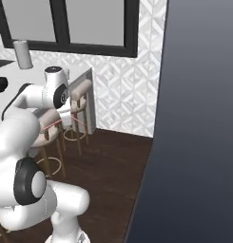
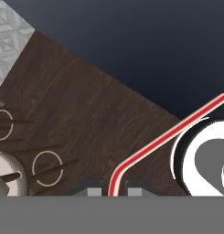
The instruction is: Take a straw from the drawer in front and place it inside the glass cup on the dining counter.
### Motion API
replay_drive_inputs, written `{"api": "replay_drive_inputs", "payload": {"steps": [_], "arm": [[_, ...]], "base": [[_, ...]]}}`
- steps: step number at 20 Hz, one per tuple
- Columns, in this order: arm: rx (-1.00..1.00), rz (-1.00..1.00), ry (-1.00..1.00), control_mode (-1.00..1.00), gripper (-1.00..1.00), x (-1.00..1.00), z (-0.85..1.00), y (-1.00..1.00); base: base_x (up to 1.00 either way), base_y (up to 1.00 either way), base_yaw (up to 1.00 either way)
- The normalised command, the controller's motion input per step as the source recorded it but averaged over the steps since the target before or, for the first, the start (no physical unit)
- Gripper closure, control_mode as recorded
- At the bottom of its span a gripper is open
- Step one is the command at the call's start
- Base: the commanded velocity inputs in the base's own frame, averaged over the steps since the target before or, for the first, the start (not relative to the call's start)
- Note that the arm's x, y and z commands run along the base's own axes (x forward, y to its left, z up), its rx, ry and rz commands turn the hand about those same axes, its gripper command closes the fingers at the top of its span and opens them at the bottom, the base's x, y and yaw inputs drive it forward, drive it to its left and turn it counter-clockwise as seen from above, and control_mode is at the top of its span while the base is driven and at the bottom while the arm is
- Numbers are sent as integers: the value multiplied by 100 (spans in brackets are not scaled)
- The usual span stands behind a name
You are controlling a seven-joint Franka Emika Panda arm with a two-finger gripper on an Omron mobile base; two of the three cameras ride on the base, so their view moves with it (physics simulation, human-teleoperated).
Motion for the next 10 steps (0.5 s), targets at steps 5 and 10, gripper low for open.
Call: {"api": "replay_drive_inputs", "payload": {"steps": [5, 10], "arm": [[0, 0, 0, 100, 100, 0, 0, 0], [0, 0, 0, 100, 100, 0, 0, 0]], "base": [[100, -52, 43], [100, -59, 44]]}}
